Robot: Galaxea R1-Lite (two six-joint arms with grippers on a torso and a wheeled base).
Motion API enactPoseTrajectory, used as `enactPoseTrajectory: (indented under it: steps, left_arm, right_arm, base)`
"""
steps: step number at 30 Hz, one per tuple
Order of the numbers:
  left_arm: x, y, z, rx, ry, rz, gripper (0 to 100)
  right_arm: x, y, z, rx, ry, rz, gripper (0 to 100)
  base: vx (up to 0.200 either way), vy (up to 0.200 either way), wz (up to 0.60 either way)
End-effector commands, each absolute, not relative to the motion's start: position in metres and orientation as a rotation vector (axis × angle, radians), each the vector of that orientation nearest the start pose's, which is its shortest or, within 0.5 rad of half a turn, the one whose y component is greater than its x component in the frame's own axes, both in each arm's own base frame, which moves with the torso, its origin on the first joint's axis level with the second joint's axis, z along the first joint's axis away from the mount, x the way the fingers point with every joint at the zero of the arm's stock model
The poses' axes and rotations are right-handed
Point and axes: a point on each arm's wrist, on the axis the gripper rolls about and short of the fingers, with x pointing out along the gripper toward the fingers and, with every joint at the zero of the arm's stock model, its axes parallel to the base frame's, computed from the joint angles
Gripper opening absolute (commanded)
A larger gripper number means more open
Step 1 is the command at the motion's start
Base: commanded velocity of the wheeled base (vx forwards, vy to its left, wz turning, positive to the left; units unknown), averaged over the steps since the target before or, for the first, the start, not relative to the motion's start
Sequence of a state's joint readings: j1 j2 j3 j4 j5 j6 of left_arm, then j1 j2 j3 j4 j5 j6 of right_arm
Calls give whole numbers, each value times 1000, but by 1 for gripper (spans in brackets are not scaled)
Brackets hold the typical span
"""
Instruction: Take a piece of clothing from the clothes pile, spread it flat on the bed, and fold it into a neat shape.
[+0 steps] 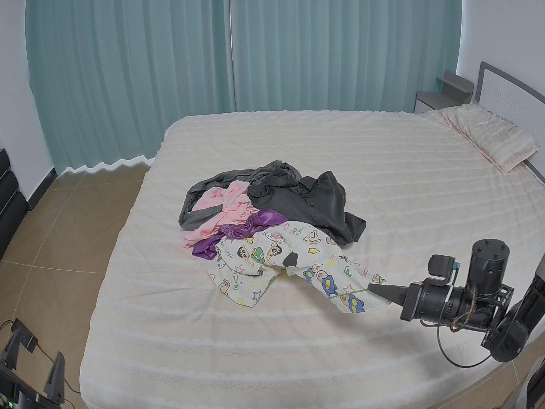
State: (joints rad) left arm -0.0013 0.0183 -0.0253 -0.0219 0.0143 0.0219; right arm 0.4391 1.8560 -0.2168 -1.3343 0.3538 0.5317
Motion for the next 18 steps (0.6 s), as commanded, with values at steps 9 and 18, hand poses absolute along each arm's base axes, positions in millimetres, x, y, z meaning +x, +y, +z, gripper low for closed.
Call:
enactPoseTrajectory:
  steps: [9, 18]
  left_arm:
    - [26, -8, 178, 70, 87, -368, 100]
    - [108, -41, 150, 146, 439, -686, 100]
  right_arm:
    - [176, 96, 159, 546, 165, 860, 0]
    - [169, 91, 242, 582, -40, 917, 0]
  base:
    - [0, 0, 0]
    - [0, 0, 0]
